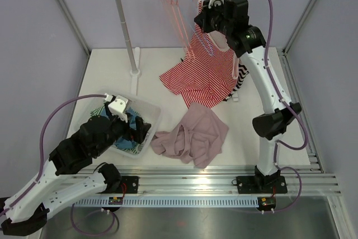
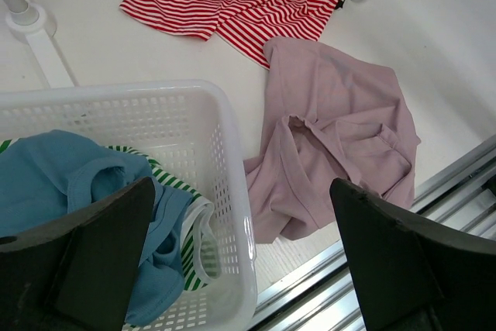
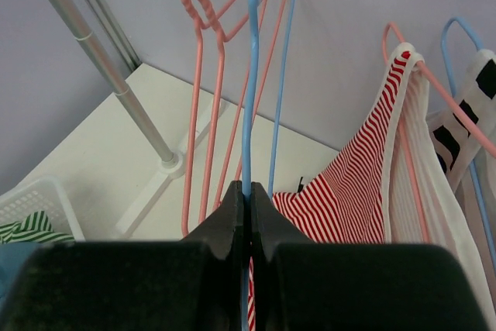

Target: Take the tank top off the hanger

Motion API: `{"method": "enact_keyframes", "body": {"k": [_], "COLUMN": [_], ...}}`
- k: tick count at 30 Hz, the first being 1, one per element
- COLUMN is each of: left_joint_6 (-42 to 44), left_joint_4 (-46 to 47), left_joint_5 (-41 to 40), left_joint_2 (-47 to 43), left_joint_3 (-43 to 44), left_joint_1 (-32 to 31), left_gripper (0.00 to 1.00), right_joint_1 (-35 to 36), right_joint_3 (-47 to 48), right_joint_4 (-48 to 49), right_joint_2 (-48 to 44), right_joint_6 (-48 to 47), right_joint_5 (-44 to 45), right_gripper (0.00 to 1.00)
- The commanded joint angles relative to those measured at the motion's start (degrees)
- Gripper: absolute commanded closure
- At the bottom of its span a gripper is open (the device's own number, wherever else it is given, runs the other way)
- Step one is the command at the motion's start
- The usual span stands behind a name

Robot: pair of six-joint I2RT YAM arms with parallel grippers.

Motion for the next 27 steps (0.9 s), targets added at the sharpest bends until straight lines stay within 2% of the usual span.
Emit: {"method": "enact_keyframes", "body": {"k": [1, 3, 5, 17, 19, 20, 23, 27], "left_joint_6": [1.65, 1.30, 1.39, 1.56, 1.13, 0.78, -0.89, -4.57], "left_joint_4": [4.64, 4.73, 4.90, 4.99, 4.90, 4.55, 3.76, 2.88], "left_joint_5": [-1.83, -1.84, -0.78, 1.24, 1.76, 1.86, 2.12, 2.56], "left_joint_2": [-1.56, -1.39, -1.12, 0.90, 2.04, 2.83, 5.90, 10.91], "left_joint_3": [-1.51, -2.39, -2.48, -2.21, -1.60, -0.55, 2.17, 5.77], "left_joint_1": [-0.15, -0.15, -0.06, 1.17, 1.34, 1.43, 1.43, 1.08], "left_gripper": [0.01, 0.01, 0.01, 0.01, 0.01, 0.01, 0.01, 0.01], "right_joint_1": [1.61, 2.05, 2.23, 3.99, 3.90, 3.90, 3.90, 3.90], "right_joint_3": [11.16, 16.16, 17.06, 13.46, 12.59, 12.32, 10.04, 3.90], "right_joint_4": [-3.03, -4.09, -3.84, -2.60, -2.43, -2.60, -2.52, -1.99], "right_joint_2": [5.05, 8.91, 10.77, 11.05, 9.99, 9.47, 5.44, -0.97], "right_joint_6": [-3.56, -3.83, -3.74, -3.74, -4.09, -4.09, -4.70, -6.72], "right_joint_5": [2.23, 2.40, 2.58, 3.20, 3.63, 4.33, 6.79, 11.19], "right_gripper": [1.00, 1.00, 1.00, 1.00, 0.89, 0.75, 0.54, 0.40]}}
